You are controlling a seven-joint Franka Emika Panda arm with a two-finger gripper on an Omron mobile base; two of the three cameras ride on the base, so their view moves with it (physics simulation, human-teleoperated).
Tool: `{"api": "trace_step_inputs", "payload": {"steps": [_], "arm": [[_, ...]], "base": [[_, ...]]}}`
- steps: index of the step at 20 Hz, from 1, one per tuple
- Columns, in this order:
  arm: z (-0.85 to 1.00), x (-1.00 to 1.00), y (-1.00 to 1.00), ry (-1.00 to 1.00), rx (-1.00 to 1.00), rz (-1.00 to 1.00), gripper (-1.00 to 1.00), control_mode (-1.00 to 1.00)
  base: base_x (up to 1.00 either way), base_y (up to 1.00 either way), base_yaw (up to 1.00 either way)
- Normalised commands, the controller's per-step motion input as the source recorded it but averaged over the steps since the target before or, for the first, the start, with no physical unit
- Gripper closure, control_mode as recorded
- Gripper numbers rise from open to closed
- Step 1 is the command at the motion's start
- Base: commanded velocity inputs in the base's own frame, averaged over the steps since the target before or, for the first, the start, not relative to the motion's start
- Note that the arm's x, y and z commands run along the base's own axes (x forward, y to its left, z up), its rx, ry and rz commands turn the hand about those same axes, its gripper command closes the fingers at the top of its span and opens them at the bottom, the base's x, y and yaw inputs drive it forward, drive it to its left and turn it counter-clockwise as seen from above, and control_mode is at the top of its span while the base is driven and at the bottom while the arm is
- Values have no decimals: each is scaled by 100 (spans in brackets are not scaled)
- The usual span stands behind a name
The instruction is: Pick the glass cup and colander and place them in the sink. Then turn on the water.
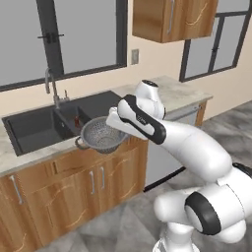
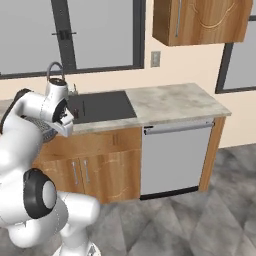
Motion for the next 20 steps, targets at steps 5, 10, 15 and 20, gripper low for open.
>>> {"api": "trace_step_inputs", "payload": {"steps": [5,10,15,20], "arm": [[0,0,0,0,0,0,100,100],[0,0,0,0,0,0,100,100],[0,0,0,0,0,0,100,100],[0,0,0,0,0,0,100,100]], "base": [[49,70,1],[27,47,14],[50,24,33],[50,23,34]]}}
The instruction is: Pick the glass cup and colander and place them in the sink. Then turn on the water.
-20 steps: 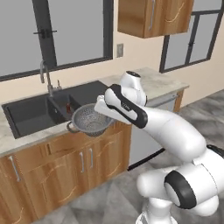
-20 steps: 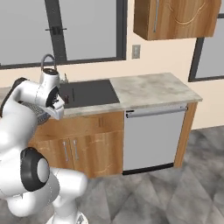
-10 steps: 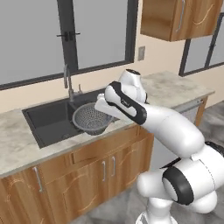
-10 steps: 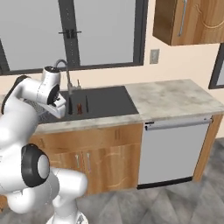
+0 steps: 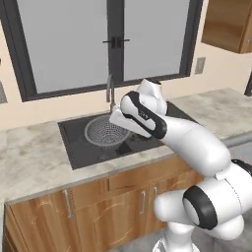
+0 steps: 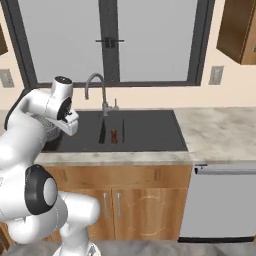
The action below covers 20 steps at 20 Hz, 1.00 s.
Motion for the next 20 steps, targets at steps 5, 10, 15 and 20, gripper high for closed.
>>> {"api": "trace_step_inputs", "payload": {"steps": [5,10,15,20], "arm": [[0,0,0,0,0,0,100,100],[0,0,0,0,0,0,100,100],[0,0,0,0,0,0,100,100],[0,0,0,0,0,0,100,100]], "base": [[59,22,21],[65,24,3],[41,34,0],[0,7,0]]}}
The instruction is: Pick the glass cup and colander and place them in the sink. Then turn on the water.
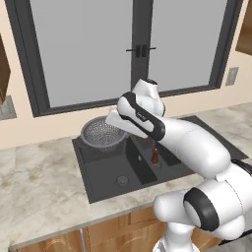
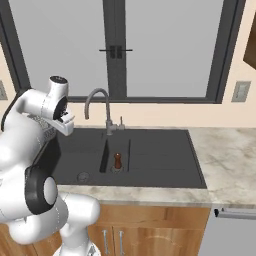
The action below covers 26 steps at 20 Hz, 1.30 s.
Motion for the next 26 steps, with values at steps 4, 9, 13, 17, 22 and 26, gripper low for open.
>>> {"api": "trace_step_inputs", "payload": {"steps": [4,9,13,17,22,26], "arm": [[0,0,0,0,0,0,100,100],[-6,0,0,0,0,0,100,-100],[-53,0,0,0,0,-1,100,-100],[-58,0,0,0,2,-4,100,-100],[-44,0,-10,0,10,-9,100,-100],[-36,0,-35,0,17,-16,100,-100]], "base": [[0,0,0],[0,0,0],[0,0,0],[0,0,0],[0,0,0],[0,0,0]]}}
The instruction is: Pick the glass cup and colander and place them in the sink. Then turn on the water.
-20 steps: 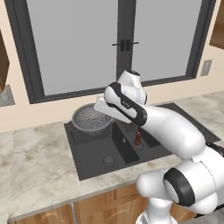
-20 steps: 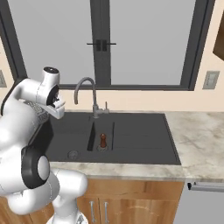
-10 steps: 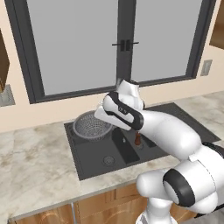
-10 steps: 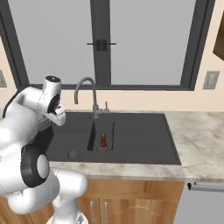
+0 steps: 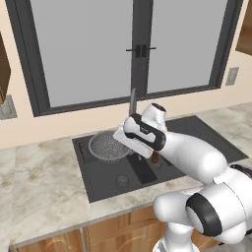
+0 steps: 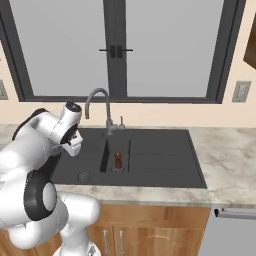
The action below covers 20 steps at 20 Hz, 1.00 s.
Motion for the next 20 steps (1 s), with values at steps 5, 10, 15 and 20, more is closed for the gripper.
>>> {"api": "trace_step_inputs", "payload": {"steps": [5,10,15,20], "arm": [[-21,1,-15,0,8,-22,100,-100],[-33,2,0,0,0,-18,100,-100],[-38,4,0,1,0,-16,100,-100],[-27,7,0,0,0,-11,100,-100]], "base": [[0,0,0],[0,0,0],[0,0,0],[0,0,0]]}}
